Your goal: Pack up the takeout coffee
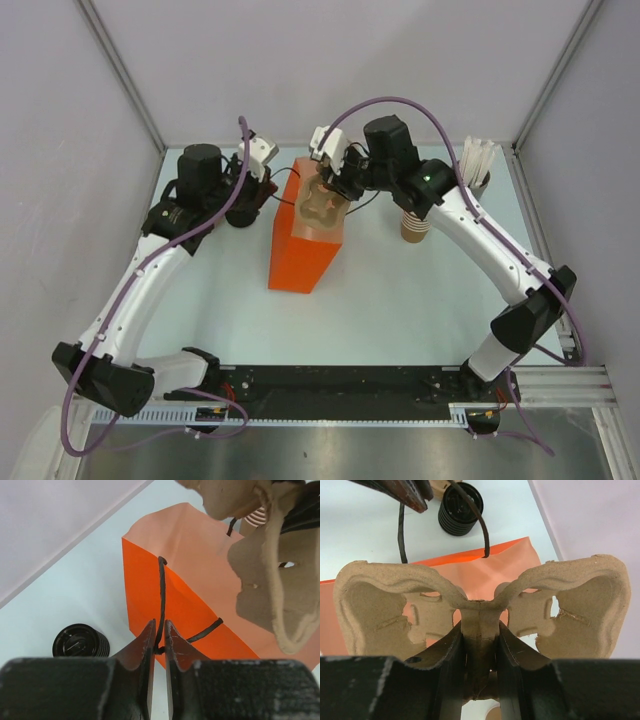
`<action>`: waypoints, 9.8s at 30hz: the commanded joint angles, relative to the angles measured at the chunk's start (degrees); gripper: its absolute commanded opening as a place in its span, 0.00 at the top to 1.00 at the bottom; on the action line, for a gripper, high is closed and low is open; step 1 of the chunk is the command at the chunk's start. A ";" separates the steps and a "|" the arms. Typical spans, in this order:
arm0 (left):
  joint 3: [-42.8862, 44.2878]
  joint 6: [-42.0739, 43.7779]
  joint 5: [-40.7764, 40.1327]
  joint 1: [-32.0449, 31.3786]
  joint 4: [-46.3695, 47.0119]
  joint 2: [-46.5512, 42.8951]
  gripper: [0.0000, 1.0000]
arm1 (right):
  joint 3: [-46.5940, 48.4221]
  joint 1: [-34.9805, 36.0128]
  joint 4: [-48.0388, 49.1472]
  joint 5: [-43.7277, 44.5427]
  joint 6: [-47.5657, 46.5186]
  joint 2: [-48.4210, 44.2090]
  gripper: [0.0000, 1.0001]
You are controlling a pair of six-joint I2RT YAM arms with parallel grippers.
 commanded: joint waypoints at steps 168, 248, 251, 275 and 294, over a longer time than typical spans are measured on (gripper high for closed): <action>-4.77 -5.03 -0.02 9.02 11.70 -2.04 0.81 | 15.23 -0.75 -18.64 -2.10 -11.15 -3.28 0.02; 16.50 -1.78 -1.52 1.64 12.75 9.39 1.00 | 9.85 4.35 -5.97 7.25 -0.07 -8.46 1.00; 17.21 -0.29 -0.20 1.03 12.31 10.09 1.00 | 4.18 5.84 -9.58 5.47 -2.36 -9.77 1.00; 6.93 7.89 -2.48 -8.37 11.61 9.30 1.00 | -27.76 10.85 -22.50 -4.81 -10.98 -23.31 1.00; 3.76 10.62 4.19 -13.04 -0.61 4.20 1.00 | -43.06 13.58 -20.48 -6.74 -9.22 -26.13 1.00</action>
